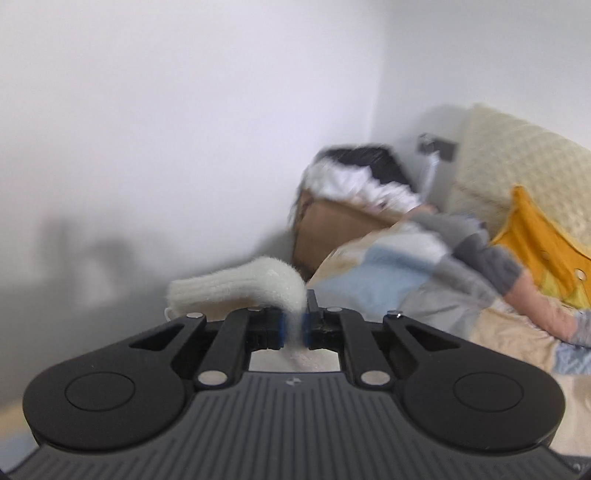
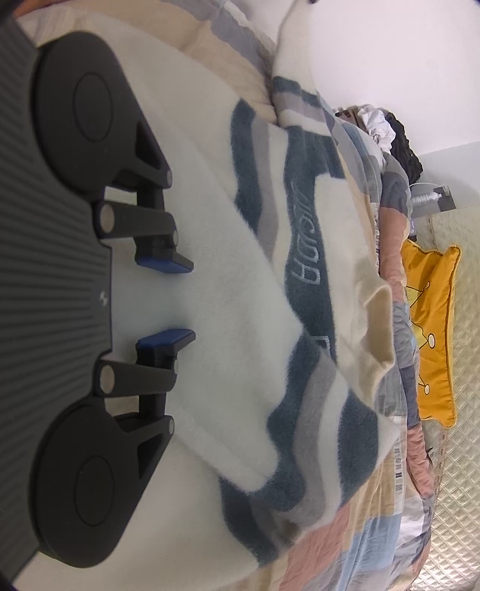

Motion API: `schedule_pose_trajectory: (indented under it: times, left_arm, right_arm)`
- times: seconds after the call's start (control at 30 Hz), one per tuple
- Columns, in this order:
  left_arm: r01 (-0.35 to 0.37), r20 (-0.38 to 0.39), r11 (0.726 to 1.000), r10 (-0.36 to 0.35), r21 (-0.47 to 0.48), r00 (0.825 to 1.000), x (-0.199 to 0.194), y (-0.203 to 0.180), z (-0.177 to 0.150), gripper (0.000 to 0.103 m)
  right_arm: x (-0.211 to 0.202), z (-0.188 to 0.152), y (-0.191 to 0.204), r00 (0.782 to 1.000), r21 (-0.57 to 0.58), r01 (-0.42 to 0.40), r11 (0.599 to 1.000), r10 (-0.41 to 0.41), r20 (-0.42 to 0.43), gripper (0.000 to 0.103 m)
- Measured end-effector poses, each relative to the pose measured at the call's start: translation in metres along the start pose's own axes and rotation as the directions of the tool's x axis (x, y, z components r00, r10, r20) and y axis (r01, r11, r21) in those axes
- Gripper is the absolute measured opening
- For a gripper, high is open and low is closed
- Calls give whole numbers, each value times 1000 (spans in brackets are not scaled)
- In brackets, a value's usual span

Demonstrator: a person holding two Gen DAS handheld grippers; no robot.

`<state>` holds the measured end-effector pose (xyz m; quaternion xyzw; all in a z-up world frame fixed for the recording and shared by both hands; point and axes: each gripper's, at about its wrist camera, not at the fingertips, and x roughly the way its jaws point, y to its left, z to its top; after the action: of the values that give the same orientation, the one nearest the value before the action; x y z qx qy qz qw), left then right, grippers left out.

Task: Fold large clothes
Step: 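Carry the held corner over the blanket and release it with the left gripper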

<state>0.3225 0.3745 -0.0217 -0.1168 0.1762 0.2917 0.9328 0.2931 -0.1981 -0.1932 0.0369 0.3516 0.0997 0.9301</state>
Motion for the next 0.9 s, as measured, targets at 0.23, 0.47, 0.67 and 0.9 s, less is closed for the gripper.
schedule_pose_trajectory:
  times: [0.23, 0.47, 0.67, 0.9]
  left_arm:
    - [58, 194, 986, -89, 159, 977, -104, -97, 52, 11]
    - [246, 274, 917, -336, 315, 901, -210, -199, 53, 11]
    - [427, 220, 808, -540, 406, 813, -280, -277, 11, 11]
    - [593, 89, 685, -683, 422, 725, -322, -338, -72, 11]
  right_arm:
    - [-14, 1, -12, 1000, 60, 0, 998, -1, 13, 36]
    - [-44, 3, -33, 997, 157, 8, 988, -20, 77, 38]
    - [-73, 4, -51, 992, 233, 0, 973, -29, 124, 38]
    - [-95, 8, -88, 987, 367, 7, 930, -65, 145, 38]
